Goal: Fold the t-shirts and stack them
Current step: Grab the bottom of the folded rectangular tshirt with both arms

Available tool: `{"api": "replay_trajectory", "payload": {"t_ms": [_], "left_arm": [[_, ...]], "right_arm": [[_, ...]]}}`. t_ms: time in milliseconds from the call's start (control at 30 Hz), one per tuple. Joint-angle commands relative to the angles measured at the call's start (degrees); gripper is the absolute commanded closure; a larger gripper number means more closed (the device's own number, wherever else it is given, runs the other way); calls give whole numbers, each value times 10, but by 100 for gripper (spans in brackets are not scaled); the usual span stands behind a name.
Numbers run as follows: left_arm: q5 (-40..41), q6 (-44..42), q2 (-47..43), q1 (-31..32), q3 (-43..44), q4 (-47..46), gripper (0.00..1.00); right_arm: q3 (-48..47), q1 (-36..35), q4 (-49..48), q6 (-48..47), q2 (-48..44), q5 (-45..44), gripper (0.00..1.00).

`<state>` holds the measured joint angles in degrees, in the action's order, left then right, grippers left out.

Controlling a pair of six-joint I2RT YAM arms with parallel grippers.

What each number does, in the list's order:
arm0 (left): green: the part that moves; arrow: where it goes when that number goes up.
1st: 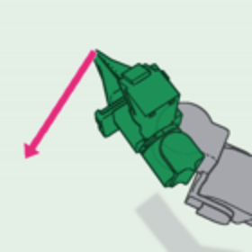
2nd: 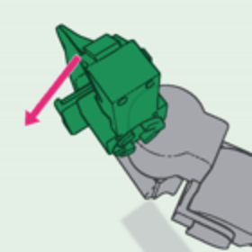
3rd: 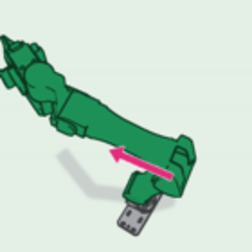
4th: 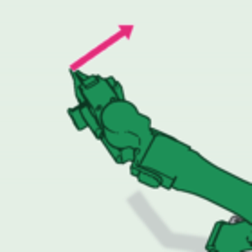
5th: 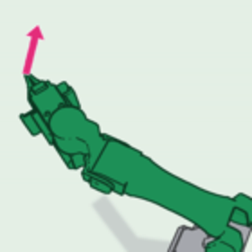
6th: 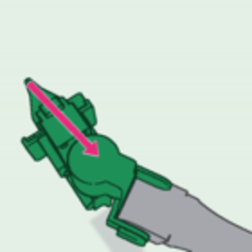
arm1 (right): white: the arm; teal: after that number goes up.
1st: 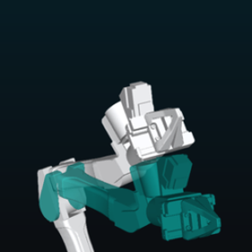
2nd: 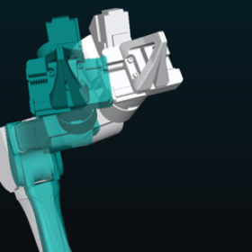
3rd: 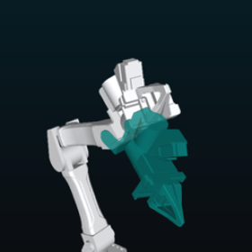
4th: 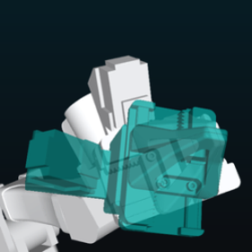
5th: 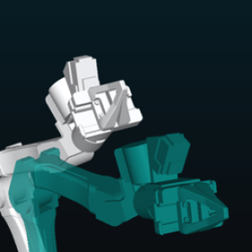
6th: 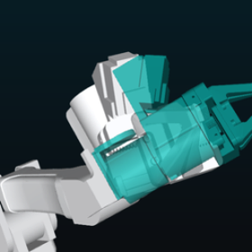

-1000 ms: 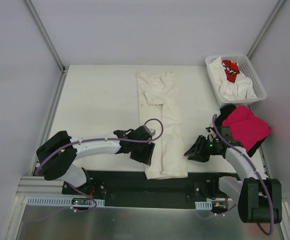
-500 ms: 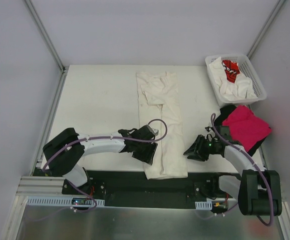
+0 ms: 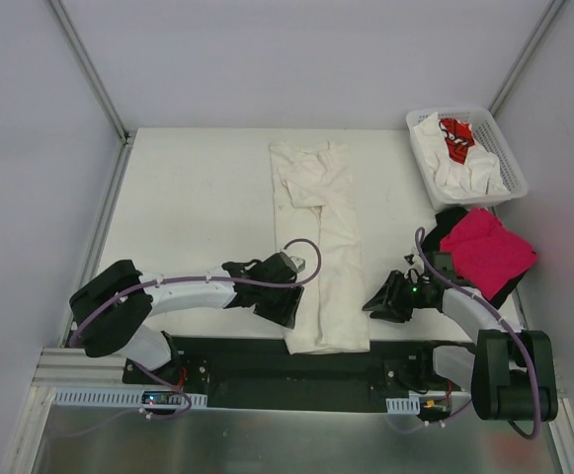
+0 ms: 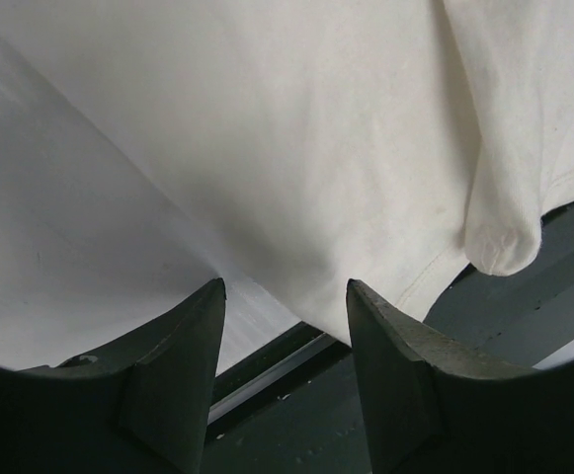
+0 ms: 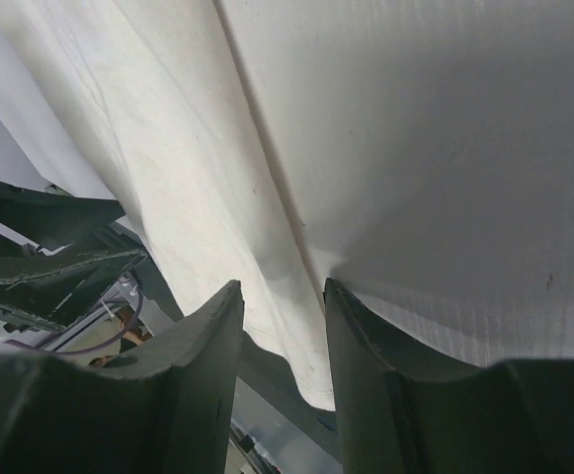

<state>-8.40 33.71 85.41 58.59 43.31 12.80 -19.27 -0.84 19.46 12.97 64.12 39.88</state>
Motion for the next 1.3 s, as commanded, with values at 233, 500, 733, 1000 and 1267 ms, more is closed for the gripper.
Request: {"api": "replay_trajectory", "payload": {"t_ms": [233, 500, 733, 1000, 1267], "left_arm": [[8, 14, -26, 6, -15, 15, 48], [12, 6, -5, 5, 10, 15, 48], [8, 7, 11, 6, 20, 8, 48], [9, 11, 10, 5, 15, 7, 49], [14, 17, 12, 6, 14, 4, 49]], "right_arm": [[1, 1, 0, -5, -6, 7, 59], [5, -7, 5, 6, -22, 6, 59], [17, -18, -7, 29, -33, 7, 59], [23, -43, -35, 54, -33, -6, 58], [21, -78, -70, 79, -5, -11, 59]]}}
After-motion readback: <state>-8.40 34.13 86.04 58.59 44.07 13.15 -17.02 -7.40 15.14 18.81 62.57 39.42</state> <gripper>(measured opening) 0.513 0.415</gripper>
